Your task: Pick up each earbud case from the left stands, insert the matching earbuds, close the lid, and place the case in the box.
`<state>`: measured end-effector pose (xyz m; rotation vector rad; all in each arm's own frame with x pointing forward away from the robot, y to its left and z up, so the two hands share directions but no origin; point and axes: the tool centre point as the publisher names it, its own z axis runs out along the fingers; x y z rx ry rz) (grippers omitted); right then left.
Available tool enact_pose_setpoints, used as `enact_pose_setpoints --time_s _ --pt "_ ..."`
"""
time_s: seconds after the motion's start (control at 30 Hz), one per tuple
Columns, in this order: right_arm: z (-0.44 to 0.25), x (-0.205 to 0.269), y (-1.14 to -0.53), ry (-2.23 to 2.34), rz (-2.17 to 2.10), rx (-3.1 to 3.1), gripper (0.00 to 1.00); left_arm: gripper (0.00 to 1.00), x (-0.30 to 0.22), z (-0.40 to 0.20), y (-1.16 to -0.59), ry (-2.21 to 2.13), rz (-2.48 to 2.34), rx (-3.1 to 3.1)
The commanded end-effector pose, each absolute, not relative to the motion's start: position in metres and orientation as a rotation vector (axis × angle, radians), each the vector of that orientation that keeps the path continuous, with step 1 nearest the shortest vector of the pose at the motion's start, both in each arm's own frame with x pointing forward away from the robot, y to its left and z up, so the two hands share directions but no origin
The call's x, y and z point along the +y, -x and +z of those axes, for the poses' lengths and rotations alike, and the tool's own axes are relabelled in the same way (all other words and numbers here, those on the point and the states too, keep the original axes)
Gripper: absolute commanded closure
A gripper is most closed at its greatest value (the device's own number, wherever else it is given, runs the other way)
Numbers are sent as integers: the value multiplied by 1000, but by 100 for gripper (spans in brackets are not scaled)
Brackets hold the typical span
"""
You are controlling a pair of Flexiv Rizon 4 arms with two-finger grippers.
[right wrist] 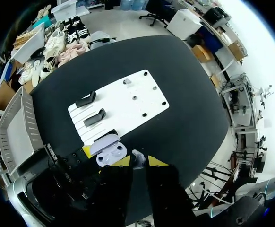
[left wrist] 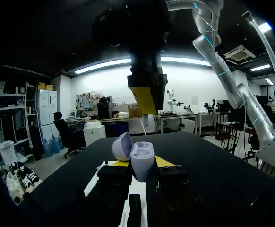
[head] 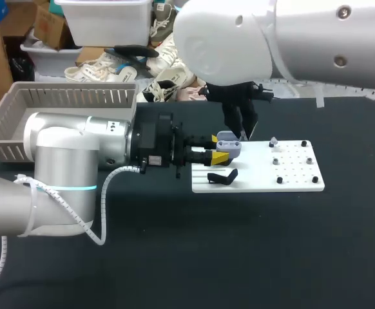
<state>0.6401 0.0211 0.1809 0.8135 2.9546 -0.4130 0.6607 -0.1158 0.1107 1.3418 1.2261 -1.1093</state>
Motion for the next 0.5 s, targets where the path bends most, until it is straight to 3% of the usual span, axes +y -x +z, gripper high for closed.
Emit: enact_pose_setpoints --time_s 0.03,0.5 --pt "186 27 -643 -950 -318 2923 100 100 -116 110 -662 -1343 -1111 1225" --pt "184 43 -643 -1262 -324 2870 100 100 -116 110 -662 -1343 -1111 1225"
